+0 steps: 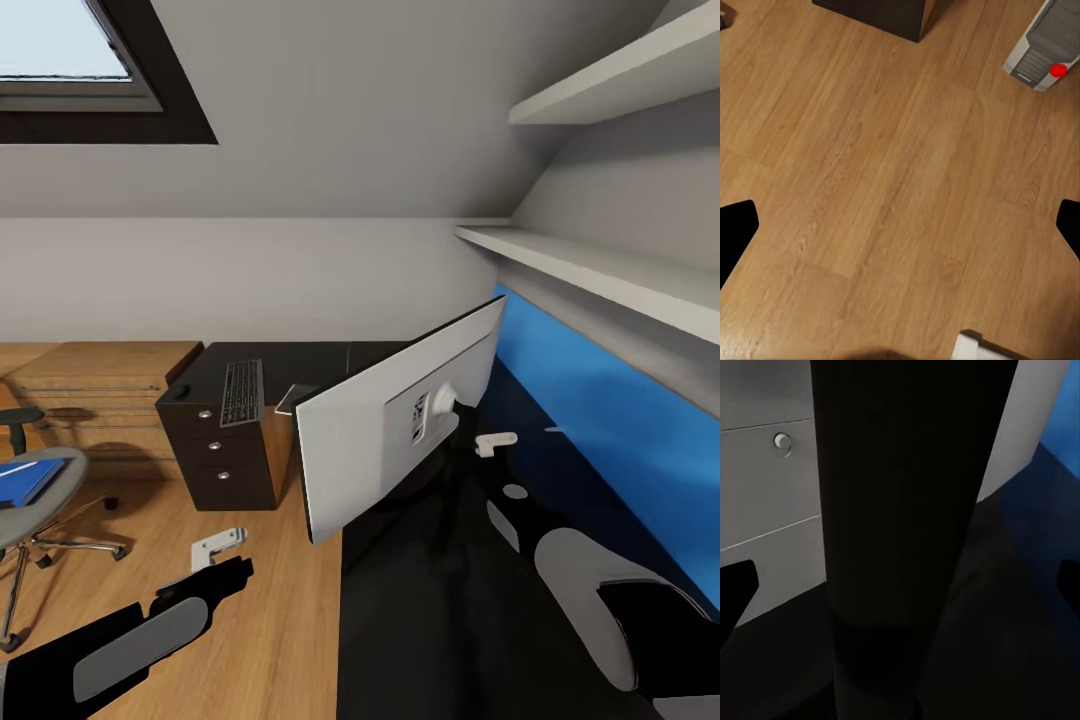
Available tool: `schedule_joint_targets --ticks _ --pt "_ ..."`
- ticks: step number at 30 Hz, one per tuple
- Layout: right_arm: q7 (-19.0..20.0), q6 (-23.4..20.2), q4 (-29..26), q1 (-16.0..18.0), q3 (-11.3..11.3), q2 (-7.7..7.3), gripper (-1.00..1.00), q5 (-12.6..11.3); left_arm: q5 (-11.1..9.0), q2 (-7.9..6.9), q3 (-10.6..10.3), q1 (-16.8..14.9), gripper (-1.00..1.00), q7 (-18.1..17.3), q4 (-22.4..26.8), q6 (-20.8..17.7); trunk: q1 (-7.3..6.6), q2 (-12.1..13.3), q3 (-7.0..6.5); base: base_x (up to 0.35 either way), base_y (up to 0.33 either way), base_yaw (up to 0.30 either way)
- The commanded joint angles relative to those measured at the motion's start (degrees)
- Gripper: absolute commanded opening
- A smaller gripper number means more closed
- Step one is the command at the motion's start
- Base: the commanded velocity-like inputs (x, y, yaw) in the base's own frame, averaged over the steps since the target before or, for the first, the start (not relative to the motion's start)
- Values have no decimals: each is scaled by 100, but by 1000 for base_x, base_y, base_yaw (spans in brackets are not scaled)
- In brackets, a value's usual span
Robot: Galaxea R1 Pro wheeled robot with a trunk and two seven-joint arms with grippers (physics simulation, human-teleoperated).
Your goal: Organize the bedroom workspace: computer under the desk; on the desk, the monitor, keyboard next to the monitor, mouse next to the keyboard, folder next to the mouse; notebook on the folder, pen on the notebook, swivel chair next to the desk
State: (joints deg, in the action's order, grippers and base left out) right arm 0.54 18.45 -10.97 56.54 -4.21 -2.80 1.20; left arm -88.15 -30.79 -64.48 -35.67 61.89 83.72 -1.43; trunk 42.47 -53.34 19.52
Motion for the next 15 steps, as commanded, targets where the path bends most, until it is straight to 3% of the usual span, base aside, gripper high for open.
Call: schedule_joint_targets --ticks 1,15 --pt "-10 19 7 6 -37 -3 100 9 -9 -2 -13 -10 100 24 6 -15 1 -6 7 0 0 0" --pt "-10 113 6 6 -36 -38 100 12 -18 3 -20 -10 100 24 4 -15 1 -6 7 0 0 0"
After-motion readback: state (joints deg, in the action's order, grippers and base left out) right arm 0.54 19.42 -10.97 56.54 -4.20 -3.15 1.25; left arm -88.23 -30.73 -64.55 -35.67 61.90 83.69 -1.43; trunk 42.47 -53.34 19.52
